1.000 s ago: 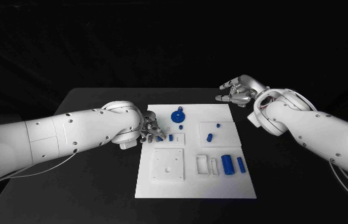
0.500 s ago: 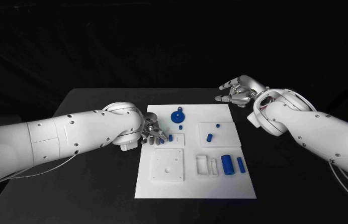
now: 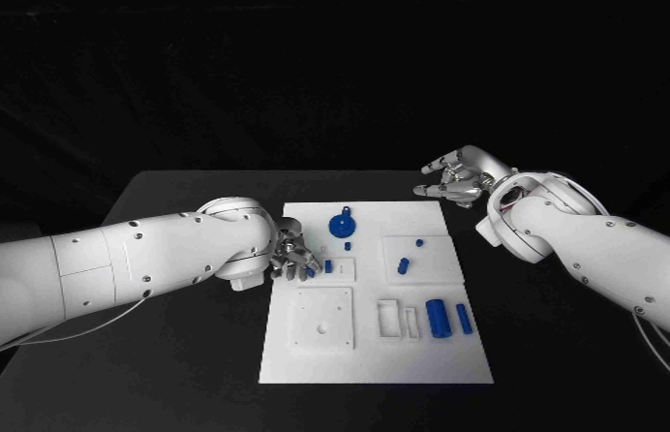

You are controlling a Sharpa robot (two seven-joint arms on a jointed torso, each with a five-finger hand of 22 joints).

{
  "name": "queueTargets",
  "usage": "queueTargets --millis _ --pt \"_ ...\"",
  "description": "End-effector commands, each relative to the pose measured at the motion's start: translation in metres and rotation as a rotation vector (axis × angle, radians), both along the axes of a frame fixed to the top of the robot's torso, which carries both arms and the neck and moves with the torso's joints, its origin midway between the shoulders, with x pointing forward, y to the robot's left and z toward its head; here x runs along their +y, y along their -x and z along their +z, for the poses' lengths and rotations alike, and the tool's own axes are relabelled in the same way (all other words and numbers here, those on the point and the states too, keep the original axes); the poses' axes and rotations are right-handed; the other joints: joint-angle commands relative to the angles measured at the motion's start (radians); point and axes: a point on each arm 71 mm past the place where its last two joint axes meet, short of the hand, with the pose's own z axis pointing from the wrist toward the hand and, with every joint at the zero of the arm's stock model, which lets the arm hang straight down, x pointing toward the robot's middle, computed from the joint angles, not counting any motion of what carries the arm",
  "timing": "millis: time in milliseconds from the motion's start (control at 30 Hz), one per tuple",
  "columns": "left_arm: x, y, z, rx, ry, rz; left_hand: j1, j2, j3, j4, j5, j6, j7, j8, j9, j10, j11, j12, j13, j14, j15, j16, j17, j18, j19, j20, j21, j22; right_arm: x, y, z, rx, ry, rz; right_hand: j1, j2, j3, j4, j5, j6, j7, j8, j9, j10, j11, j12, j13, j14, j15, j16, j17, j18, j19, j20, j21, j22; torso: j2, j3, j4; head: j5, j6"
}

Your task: Assemble the parts on the task board

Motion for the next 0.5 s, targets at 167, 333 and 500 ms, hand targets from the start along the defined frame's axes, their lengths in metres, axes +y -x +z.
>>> queueTargets --millis 167,333,500 --pt "0.0006 0.0 0.0011 -0.02 -0.002 -0.005 0.01 0.021 0.084 -0.083 0.003 0.001 -0.012 0.003 0.002 0.045 -0.011 -0.003 -0.004 0.005 0.0 -0.001 -0.005 0.015 -0.002 0.002 0.007 0.018 0.0015 0.0004 -0.0003 0.0 0.002 0.013 -0.01 0.003 0.001 -0.003 0.005 0.001 0.0 -0.006 -0.001 -0.003 0.0 -0.001 -0.001 0.0 0.0 -0.005 -0.001 0.012 0.002 0.0 -0.003 0.102 0.0 -0.0009 -0.0003 0.0 0.0" --pt "0.0007 -0.0001 0.0031 -0.054 -0.003 -0.009 0.014 0.021 0.085 -0.086 0.004 0.001 -0.012 0.003 0.002 0.045 -0.011 -0.003 -0.005 0.005 0.0 -0.001 -0.007 0.015 -0.002 0.002 0.007 0.018 0.0014 0.0004 -0.0006 0.0 0.003 0.013 -0.012 0.004 0.001 -0.002 0.006 0.003 0.0 -0.006 -0.001 -0.002 0.0 -0.001 -0.001 0.0 0.0 -0.005 -0.001 0.012 0.002 0.0 -0.003 0.102 0.0 -0.0013 0.0004 -0.002 -0.002" --pt "0.0002 0.0001 0.005 -0.085 0.002 -0.012 0.017 0.023 0.087 -0.088 0.006 0.001 -0.012 0.003 0.001 0.045 -0.012 -0.002 -0.006 0.005 -0.001 0.0 -0.006 0.017 -0.001 0.003 0.008 0.019 0.0014 0.0004 -0.0008 0.0 0.003 0.013 -0.012 0.004 0.001 -0.002 0.006 0.003 0.0 -0.006 -0.001 -0.002 0.0 -0.001 -0.001 0.0 0.0 -0.005 -0.001 0.012 0.002 0.0 -0.003 0.102 0.0 -0.0011 0.0006 -0.002 -0.003"
